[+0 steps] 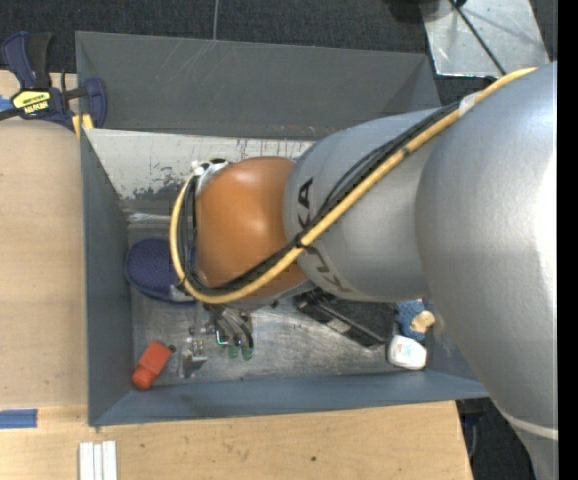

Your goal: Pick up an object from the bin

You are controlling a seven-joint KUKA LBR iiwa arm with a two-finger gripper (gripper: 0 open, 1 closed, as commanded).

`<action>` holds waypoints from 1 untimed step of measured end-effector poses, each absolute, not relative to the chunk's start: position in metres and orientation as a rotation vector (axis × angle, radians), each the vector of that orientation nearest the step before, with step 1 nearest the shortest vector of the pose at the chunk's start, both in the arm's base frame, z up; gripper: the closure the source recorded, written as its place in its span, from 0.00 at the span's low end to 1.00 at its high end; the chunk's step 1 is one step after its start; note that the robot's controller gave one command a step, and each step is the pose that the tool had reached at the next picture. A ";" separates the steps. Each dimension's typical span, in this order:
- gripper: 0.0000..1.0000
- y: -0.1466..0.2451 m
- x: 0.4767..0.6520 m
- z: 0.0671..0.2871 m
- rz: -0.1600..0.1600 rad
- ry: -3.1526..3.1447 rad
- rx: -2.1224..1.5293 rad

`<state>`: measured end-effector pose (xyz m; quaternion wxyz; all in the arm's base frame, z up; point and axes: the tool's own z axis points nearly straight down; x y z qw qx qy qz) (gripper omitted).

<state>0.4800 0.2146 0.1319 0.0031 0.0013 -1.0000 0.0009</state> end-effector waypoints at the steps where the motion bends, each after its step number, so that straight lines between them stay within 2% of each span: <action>1: 0.00 0.217 0.573 0.076 -0.010 -3.148 -0.109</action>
Offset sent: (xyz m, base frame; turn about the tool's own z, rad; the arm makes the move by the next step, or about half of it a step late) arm 0.0888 0.0001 -0.0619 0.0714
